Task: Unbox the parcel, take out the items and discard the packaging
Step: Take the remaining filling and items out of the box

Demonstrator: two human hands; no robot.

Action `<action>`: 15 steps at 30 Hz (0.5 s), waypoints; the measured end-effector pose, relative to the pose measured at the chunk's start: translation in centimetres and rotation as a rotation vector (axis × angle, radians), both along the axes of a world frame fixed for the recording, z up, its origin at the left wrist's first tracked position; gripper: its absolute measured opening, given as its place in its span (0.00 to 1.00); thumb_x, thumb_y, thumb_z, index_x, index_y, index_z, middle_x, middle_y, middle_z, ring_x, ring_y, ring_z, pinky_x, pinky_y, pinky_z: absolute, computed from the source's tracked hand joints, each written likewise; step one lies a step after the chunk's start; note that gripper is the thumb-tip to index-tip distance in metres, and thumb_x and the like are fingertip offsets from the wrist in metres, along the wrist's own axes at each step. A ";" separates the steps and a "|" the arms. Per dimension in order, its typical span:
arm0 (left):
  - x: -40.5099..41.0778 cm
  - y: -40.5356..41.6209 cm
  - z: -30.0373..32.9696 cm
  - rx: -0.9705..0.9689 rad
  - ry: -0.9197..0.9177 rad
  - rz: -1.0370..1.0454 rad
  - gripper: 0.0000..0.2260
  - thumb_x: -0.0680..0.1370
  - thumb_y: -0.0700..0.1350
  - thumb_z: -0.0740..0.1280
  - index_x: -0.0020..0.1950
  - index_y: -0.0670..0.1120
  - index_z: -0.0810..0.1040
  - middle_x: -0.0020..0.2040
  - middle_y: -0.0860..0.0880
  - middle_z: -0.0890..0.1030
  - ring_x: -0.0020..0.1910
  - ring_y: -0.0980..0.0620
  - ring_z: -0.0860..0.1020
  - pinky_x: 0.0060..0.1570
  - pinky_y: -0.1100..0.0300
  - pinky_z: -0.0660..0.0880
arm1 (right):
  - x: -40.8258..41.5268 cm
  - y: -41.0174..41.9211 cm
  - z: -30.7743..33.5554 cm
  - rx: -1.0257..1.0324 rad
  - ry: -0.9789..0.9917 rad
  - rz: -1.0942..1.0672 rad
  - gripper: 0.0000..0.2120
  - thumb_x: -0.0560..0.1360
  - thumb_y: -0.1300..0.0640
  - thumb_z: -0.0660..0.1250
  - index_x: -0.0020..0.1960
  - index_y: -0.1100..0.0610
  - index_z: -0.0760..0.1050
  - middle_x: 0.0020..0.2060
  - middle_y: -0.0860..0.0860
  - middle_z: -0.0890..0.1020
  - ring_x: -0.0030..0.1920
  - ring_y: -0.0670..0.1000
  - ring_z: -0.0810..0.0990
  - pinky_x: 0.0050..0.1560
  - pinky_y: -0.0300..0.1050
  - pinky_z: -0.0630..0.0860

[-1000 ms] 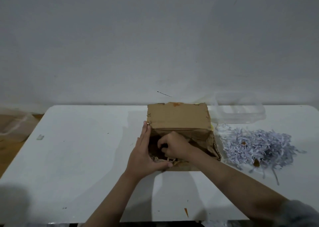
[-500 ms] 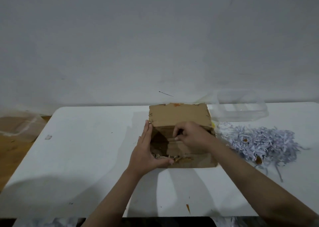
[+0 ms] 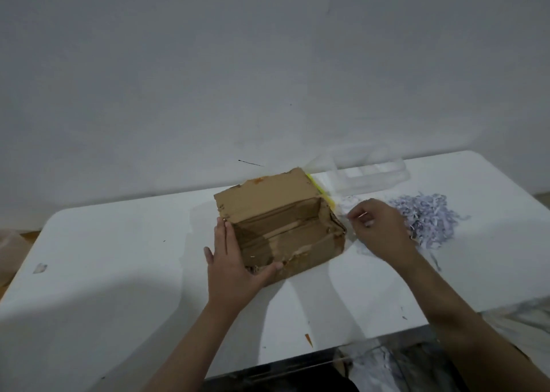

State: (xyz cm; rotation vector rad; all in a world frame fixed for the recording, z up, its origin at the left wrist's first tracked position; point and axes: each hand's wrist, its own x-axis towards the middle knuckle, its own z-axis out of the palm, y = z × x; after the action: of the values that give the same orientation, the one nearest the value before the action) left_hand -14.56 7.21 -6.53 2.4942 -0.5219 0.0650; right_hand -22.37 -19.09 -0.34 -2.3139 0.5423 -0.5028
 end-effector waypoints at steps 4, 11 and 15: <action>-1.1 -0.2 0.6 0.136 0.025 0.066 0.53 0.65 0.77 0.50 0.77 0.42 0.43 0.78 0.45 0.38 0.76 0.48 0.36 0.69 0.34 0.44 | 0.5 3.3 -2.2 0.001 0.020 0.055 0.10 0.67 0.57 0.75 0.48 0.57 0.82 0.41 0.53 0.81 0.42 0.50 0.80 0.46 0.41 0.77; -1.3 0.6 3.4 0.248 -0.048 0.070 0.41 0.71 0.72 0.47 0.74 0.44 0.57 0.74 0.42 0.59 0.77 0.43 0.48 0.66 0.30 0.40 | 4.1 3.9 -4.0 0.107 0.021 -0.068 0.16 0.61 0.57 0.78 0.48 0.52 0.81 0.45 0.50 0.74 0.50 0.56 0.76 0.53 0.46 0.75; 0.4 1.2 4.3 0.197 -0.151 -0.073 0.37 0.73 0.69 0.53 0.73 0.46 0.60 0.74 0.47 0.61 0.75 0.46 0.55 0.67 0.31 0.46 | 5.0 3.5 -3.4 0.275 -0.068 0.031 0.19 0.62 0.69 0.75 0.44 0.48 0.79 0.48 0.50 0.75 0.50 0.50 0.76 0.50 0.37 0.71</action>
State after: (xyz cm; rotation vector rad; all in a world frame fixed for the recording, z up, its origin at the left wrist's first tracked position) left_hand -14.15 8.44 -2.19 2.6727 -0.7122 0.1825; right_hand -17.40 -15.60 -3.71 -2.0331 0.5079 -0.4591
